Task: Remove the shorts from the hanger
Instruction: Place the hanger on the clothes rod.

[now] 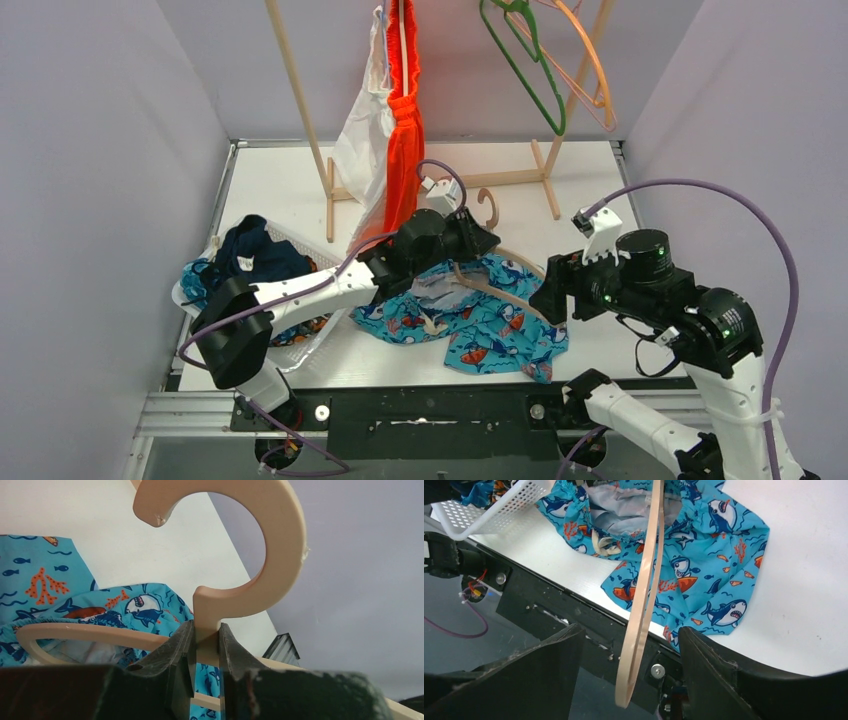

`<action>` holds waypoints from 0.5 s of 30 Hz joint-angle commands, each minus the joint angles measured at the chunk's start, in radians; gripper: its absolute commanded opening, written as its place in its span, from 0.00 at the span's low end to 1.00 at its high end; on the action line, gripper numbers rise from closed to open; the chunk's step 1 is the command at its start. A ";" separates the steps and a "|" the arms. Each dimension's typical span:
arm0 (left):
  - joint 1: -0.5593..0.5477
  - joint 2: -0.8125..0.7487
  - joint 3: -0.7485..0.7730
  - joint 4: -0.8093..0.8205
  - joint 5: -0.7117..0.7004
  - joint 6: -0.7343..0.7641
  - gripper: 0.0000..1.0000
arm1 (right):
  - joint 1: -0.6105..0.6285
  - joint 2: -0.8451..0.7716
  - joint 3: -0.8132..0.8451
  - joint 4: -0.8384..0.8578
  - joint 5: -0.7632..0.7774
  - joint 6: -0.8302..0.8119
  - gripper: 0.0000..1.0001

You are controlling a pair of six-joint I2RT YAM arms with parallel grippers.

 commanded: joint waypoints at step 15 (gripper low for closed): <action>-0.021 0.005 0.131 -0.047 0.023 0.089 0.10 | -0.004 0.021 0.088 -0.034 0.167 0.069 0.00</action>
